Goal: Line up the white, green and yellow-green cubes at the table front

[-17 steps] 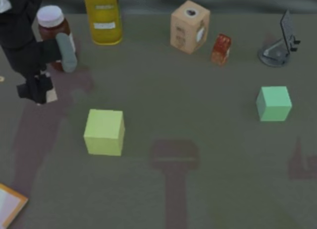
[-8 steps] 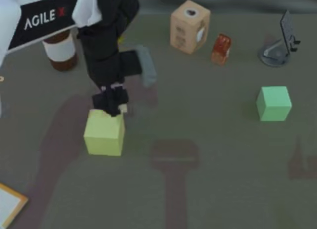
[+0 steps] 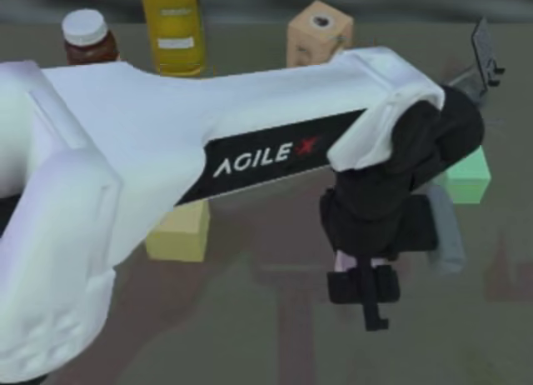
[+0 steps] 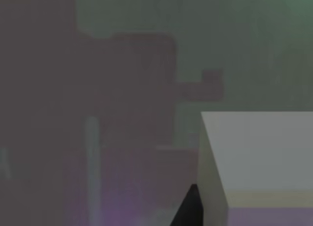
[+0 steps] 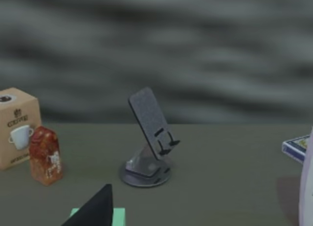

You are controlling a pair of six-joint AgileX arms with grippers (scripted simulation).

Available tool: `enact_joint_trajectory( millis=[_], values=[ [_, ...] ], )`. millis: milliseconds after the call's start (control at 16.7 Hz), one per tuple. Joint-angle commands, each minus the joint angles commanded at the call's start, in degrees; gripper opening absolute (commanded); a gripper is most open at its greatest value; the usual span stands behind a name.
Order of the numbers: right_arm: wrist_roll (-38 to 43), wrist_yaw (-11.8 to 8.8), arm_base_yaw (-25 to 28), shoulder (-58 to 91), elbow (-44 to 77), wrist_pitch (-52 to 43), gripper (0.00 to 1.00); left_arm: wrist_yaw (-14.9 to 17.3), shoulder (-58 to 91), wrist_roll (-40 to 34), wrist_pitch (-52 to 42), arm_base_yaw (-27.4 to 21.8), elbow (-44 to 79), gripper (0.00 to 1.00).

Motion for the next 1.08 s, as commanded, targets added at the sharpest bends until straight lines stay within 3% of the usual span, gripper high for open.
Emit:
enact_joint_trajectory(
  millis=[180,540,1080],
  values=[
    [0.0,0.0,0.0,0.0,0.0,0.0,1.00,-0.2,-0.4,-2.9,-0.1,-3.7,0.3,0.00],
    [0.0,0.0,0.0,0.0,0.0,0.0,1.00,-0.1,0.0,-2.8,1.0,-3.7,-0.5,0.00],
    [0.0,0.0,0.0,0.0,0.0,0.0,1.00,-0.1,4.4,-3.1,13.0,-4.0,-7.9,0.00]
  ],
)
